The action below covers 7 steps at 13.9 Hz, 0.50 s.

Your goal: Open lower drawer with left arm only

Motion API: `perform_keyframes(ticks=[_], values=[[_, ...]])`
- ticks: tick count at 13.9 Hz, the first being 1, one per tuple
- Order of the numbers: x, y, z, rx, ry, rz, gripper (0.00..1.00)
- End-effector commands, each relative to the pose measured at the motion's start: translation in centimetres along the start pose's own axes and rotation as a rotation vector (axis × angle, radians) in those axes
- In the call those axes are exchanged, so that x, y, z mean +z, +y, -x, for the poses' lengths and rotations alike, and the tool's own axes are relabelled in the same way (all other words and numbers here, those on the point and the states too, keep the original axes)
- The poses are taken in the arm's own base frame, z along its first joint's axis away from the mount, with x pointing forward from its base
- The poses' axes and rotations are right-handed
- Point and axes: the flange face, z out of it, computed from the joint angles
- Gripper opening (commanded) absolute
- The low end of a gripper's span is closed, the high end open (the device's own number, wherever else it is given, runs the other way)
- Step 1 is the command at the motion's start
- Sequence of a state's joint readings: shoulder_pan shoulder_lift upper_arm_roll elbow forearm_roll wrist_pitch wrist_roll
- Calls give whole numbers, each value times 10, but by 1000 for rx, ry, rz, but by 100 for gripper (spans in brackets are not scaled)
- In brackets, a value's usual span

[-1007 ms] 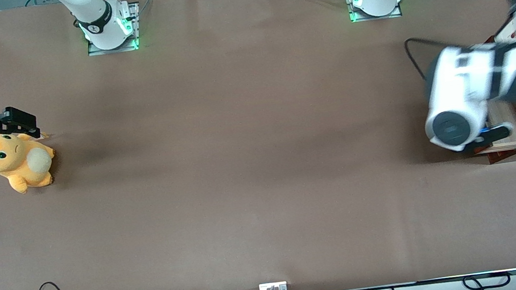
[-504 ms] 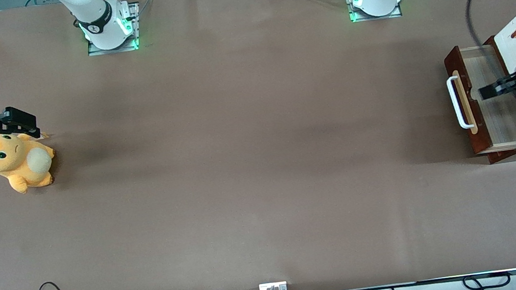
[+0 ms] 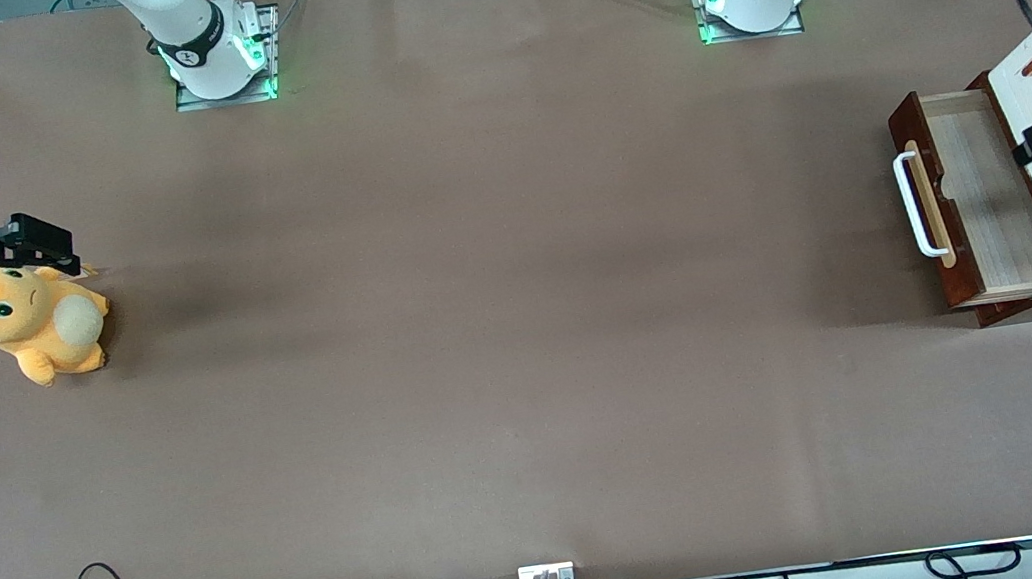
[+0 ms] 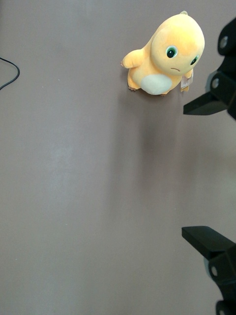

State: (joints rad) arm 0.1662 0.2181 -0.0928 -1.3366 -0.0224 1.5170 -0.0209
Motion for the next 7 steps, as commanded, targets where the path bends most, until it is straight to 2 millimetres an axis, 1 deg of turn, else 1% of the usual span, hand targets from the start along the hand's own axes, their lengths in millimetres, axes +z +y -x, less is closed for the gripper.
perform_keyframes(ticks=[1,2,3,5,7], values=[[-3,33,-1,78,28,12,100],[6,52,-1,106,19,6,100],[13,59,0,107,15,4,100],[16,57,1,101,6,3,100],[21,43,3,84,-11,-6,100]])
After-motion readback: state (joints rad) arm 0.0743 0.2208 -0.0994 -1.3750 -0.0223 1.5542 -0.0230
